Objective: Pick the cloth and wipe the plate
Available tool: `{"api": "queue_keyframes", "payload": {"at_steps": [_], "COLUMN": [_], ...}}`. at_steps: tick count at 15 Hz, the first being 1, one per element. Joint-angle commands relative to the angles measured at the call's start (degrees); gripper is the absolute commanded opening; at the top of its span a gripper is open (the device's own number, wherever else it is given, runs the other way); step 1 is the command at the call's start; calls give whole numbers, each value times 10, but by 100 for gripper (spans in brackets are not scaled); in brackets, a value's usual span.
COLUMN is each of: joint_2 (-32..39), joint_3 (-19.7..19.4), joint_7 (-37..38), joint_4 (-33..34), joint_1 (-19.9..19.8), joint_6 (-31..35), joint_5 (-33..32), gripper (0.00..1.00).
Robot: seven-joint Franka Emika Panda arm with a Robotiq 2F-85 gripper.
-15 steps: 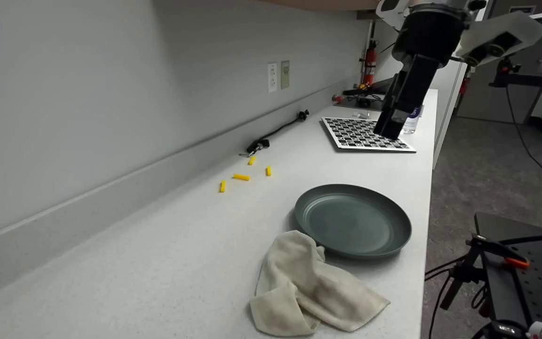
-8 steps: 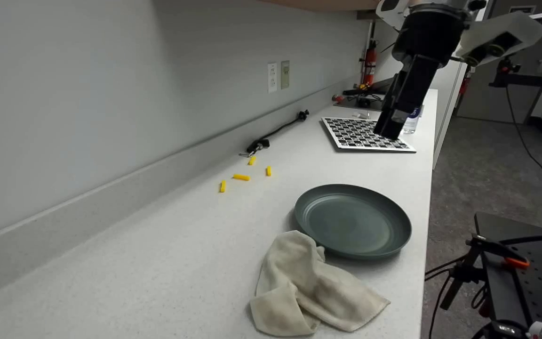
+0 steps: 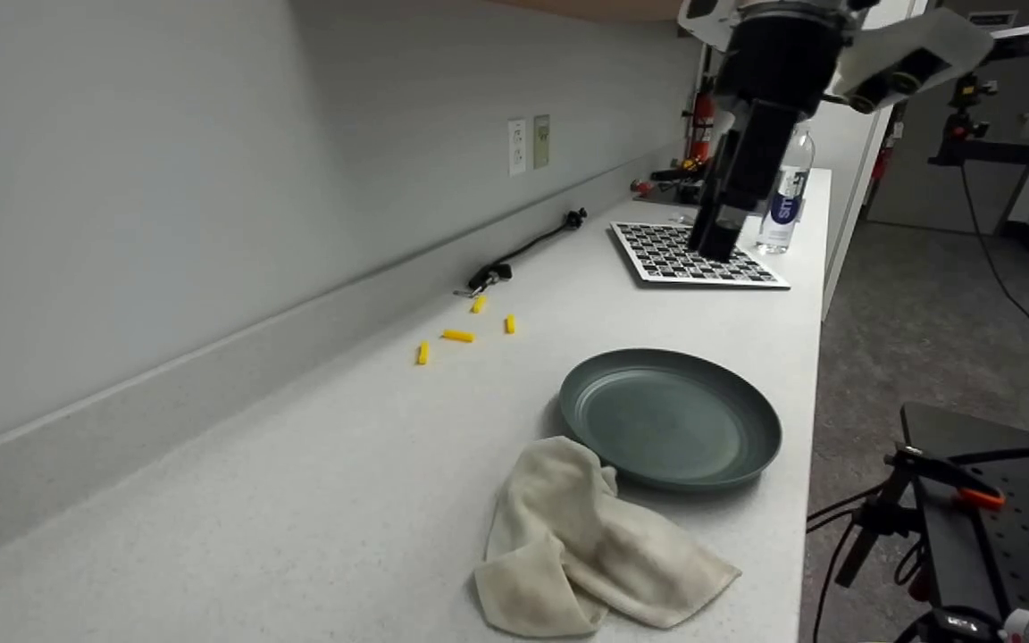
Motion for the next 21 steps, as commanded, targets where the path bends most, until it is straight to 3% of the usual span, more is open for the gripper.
{"api": "queue_keyframes", "payload": {"at_steps": [1, 3, 4, 8, 14, 21], "joint_2": [134, 192, 123, 190, 199, 274], "joint_3": [25, 47, 49, 64, 68, 123], "joint_7": [4, 40, 8, 31, 30, 31], "joint_4": [146, 211, 130, 194, 204, 214], "joint_1": [-8, -21, -26, -33, -36, -26], "joint_6": [-61, -91, -51, -68, -76, -68], "joint_5": [-5, -32, -5, -23, -28, -54], "gripper": [100, 100, 100, 100, 100, 100]}}
